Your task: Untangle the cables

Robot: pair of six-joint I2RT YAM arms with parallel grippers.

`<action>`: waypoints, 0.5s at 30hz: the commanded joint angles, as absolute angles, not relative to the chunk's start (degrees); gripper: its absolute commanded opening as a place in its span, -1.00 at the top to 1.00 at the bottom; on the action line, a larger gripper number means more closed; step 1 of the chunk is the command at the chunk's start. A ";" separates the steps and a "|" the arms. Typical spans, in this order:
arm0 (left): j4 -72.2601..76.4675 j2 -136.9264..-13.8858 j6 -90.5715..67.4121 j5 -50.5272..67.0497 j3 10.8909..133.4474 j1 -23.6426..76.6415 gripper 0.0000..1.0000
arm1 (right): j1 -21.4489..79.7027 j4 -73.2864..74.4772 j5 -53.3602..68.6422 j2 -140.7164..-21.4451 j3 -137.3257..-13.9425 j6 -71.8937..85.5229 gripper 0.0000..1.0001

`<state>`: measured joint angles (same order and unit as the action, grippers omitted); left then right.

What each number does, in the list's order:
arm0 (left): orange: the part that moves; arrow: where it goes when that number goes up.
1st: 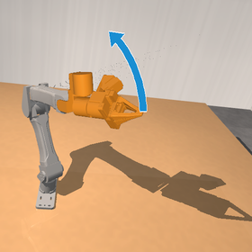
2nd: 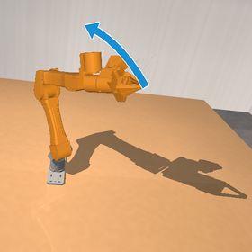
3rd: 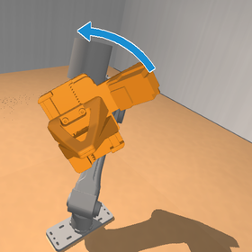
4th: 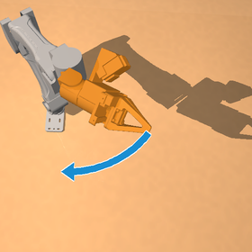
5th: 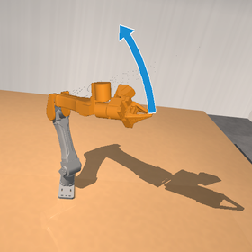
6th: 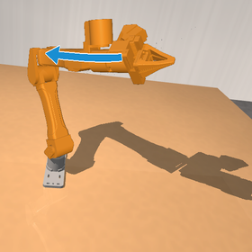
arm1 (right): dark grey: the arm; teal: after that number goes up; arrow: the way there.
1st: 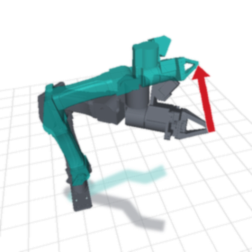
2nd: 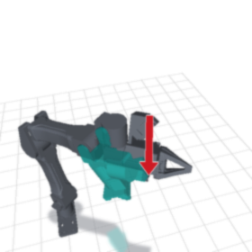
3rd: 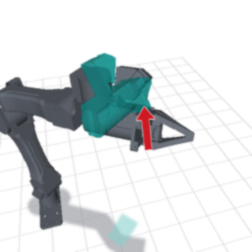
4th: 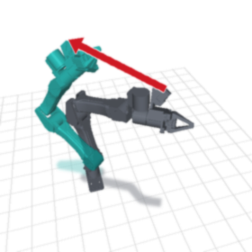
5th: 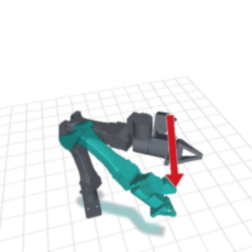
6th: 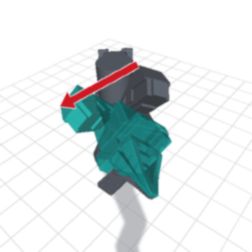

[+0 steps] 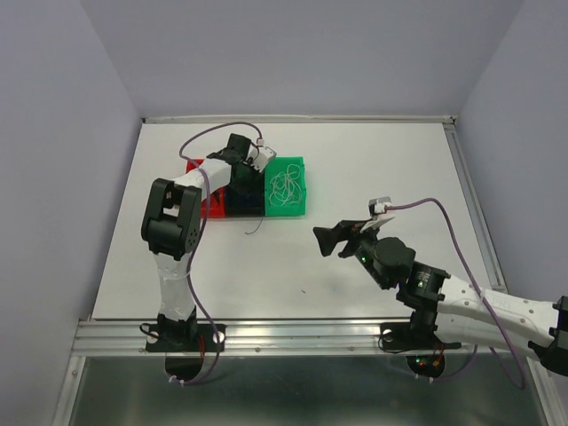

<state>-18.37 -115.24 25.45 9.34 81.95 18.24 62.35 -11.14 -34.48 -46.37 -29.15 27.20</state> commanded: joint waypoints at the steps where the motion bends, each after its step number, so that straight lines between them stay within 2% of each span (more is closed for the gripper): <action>1: -18.72 -116.11 24.26 7.91 83.58 17.93 1.00 | 62.75 -14.33 -34.72 -44.83 -28.21 26.46 -0.88; 3: -17.49 -113.84 23.65 7.47 83.24 17.93 1.00 | 62.75 -14.41 -34.80 -44.91 -28.21 26.46 -0.88; 5: -16.88 -111.46 23.20 7.82 82.71 17.93 0.86 | 62.75 -14.41 -34.89 -45.17 -28.39 26.46 -0.88; 8: -17.66 -107.06 22.41 8.44 82.70 17.93 0.50 | 62.75 -14.41 -35.07 -45.70 -28.56 26.72 -0.88; 9: -18.19 -106.01 22.33 8.52 82.79 17.84 0.32 | 62.75 -14.41 -35.07 -45.79 -28.65 26.63 -0.88; 11: -18.98 -103.28 22.06 8.18 82.79 17.93 0.11 | 62.75 -14.41 -35.07 -45.79 -28.57 26.63 -0.88; 15: -20.21 -98.97 22.06 7.73 81.92 17.93 0.00 | 62.75 -14.41 -34.98 -45.62 -28.56 26.63 -0.88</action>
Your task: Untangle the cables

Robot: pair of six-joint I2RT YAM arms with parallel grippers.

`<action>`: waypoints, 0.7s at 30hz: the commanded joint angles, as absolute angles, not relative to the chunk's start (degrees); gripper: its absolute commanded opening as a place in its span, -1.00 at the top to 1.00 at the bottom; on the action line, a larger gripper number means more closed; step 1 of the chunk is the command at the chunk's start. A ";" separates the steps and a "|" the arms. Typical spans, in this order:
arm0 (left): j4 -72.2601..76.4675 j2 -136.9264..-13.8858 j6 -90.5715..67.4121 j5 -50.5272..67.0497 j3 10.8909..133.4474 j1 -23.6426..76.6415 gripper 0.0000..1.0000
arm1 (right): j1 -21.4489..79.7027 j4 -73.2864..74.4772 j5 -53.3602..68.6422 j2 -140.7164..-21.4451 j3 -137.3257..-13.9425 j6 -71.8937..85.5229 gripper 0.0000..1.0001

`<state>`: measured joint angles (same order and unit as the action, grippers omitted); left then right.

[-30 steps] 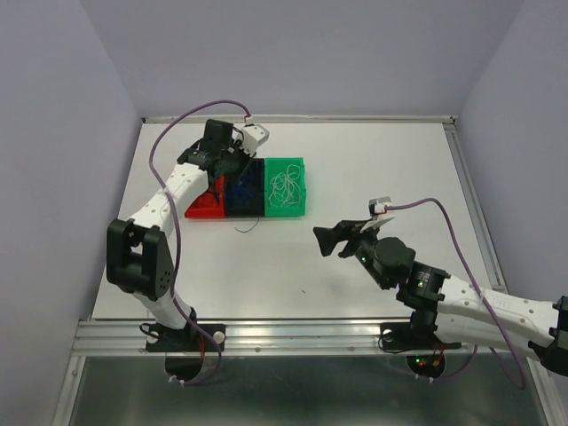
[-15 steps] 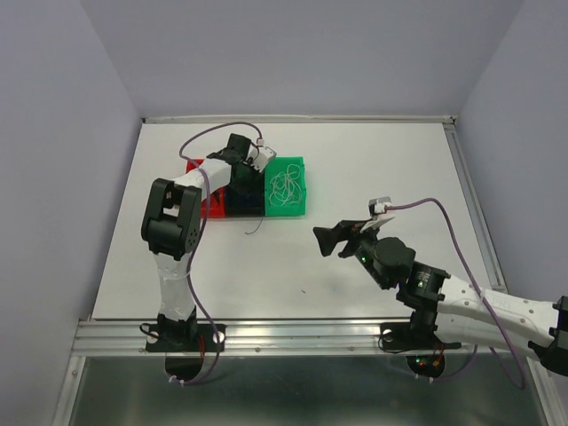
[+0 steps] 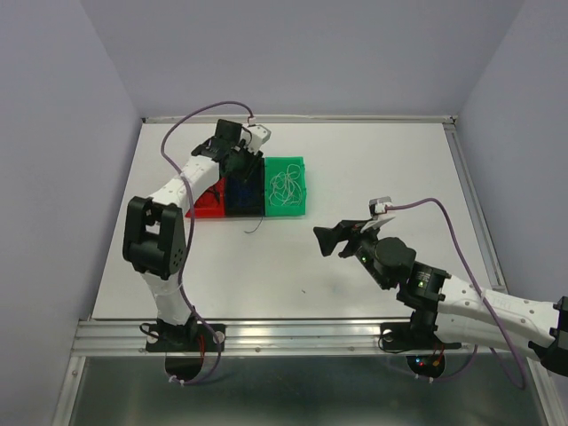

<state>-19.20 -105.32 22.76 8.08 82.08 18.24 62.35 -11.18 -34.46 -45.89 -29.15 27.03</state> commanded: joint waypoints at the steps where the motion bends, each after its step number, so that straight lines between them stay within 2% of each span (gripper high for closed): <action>1: -21.17 -97.75 22.15 7.91 81.83 17.93 -0.01 | 62.75 -14.41 -34.98 -45.62 -28.48 26.63 -0.88; 7: -23.91 -92.91 23.29 9.40 79.46 18.28 -0.11 | 62.75 -14.41 -34.80 -45.79 -28.56 26.63 -0.88; 13: -22.86 -84.65 27.33 4.49 67.96 24.25 -0.31 | 62.75 -14.41 -34.80 -45.79 -28.48 26.63 -0.88; 21: -22.15 -79.54 27.69 1.58 58.19 31.37 -0.24 | 62.75 -14.68 -34.54 -47.28 -29.27 26.81 -0.88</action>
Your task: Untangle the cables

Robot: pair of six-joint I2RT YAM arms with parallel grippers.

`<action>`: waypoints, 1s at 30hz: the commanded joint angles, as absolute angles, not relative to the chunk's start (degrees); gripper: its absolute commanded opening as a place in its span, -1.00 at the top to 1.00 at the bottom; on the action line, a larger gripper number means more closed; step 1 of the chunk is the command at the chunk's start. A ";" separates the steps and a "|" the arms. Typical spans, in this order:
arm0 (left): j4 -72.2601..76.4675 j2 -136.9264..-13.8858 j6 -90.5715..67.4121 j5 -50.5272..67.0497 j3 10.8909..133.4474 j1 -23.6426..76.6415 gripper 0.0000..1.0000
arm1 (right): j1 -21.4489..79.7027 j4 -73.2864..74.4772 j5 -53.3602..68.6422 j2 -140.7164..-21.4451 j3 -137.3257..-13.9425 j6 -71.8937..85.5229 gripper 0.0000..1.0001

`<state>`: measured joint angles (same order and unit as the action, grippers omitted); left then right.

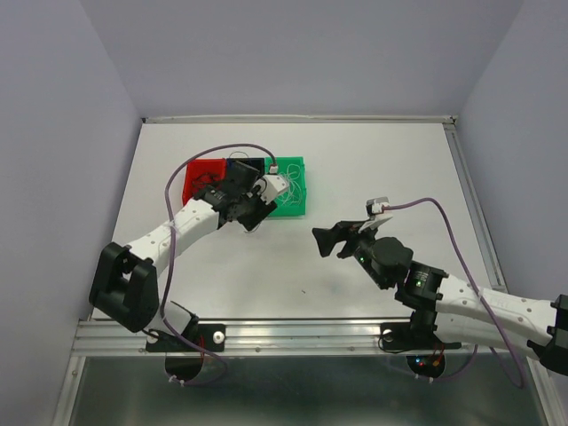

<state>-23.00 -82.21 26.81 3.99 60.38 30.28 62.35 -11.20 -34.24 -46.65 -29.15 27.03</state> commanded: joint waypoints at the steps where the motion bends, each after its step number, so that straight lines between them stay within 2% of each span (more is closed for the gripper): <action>1: -21.63 -80.32 27.60 1.50 57.84 31.90 -0.25 | 62.75 -14.76 -34.45 -47.37 -29.35 26.81 -0.88; 10: -17.32 -89.03 26.90 4.39 56.34 33.05 -0.23 | 62.75 -14.94 -34.72 -48.25 -29.62 26.81 -0.88; 14: -15.12 -92.63 26.02 4.05 56.69 33.22 -0.16 | 62.75 -14.94 -34.54 -47.37 -29.09 26.63 -0.88; 16: -14.15 -94.47 25.75 3.60 57.04 33.31 -0.05 | 62.75 -14.94 -34.45 -46.67 -28.92 26.63 -0.88; 19: -13.80 -95.97 25.40 4.04 57.48 33.57 0.27 | 62.75 -14.94 -34.63 -45.79 -28.48 26.46 -0.88; 20: -13.80 -95.98 25.49 4.04 57.48 33.57 0.40 | 62.75 -14.94 -34.63 -45.62 -28.39 26.46 -0.88; 21: -13.97 -95.89 25.49 4.04 57.57 33.57 0.65 | 62.84 -14.94 -34.63 -45.35 -28.04 26.46 -0.88; 24: -15.20 -93.88 25.40 3.52 57.92 33.66 1.00 | 62.75 -14.94 -34.63 -44.91 -27.86 26.37 -0.88; 30: -17.75 -86.84 25.49 0.80 58.80 33.40 1.00 | 62.75 -14.94 -34.54 -44.74 -27.77 26.54 -0.88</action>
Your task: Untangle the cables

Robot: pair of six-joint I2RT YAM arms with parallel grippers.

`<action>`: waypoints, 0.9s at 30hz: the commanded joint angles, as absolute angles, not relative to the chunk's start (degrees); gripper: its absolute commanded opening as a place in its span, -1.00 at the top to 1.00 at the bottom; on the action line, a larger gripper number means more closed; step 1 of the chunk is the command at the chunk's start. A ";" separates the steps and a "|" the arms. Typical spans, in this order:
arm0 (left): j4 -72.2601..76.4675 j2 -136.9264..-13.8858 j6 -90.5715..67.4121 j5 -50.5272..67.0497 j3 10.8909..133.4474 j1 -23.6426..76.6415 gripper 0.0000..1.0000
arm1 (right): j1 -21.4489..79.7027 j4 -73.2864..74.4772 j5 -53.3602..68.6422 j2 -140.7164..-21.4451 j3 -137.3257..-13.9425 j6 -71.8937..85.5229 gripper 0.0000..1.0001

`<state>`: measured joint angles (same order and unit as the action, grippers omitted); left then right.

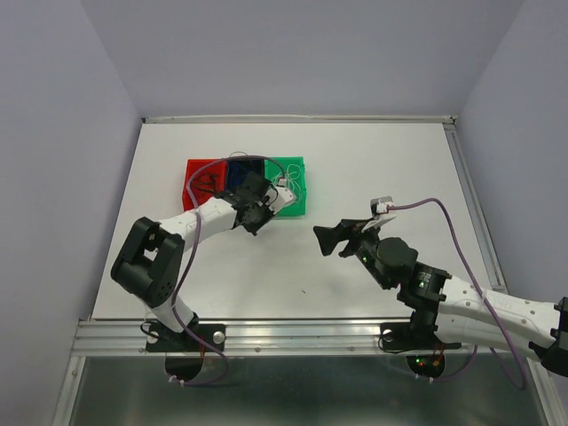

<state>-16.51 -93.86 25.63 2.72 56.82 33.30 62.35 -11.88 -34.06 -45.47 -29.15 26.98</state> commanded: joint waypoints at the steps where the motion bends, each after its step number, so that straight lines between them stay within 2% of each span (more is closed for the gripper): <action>1: -18.10 -85.62 25.58 0.53 59.15 33.31 1.00 | 62.75 -14.94 -34.37 -44.74 -27.77 26.46 -0.88; 5: -19.51 -86.39 26.10 -1.76 62.31 31.82 1.00 | 62.67 -14.94 -34.10 -44.82 -27.86 26.54 -0.88; 13: -17.94 -95.34 27.25 -6.32 70.13 27.70 1.00 | 62.75 -14.85 -33.84 -44.74 -27.86 26.28 -0.88; 17: -17.93 -100.80 27.60 -4.31 75.13 25.75 1.00 | 62.75 -14.94 -33.93 -44.65 -27.77 26.19 -0.88; 27: -14.33 -107.22 25.49 -4.66 76.12 24.79 1.00 | 62.75 -14.94 -34.01 -44.12 -27.51 26.10 -0.88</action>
<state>-16.34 -106.87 26.50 -4.62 74.06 24.75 62.35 -12.05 -33.82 -45.32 -29.08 26.81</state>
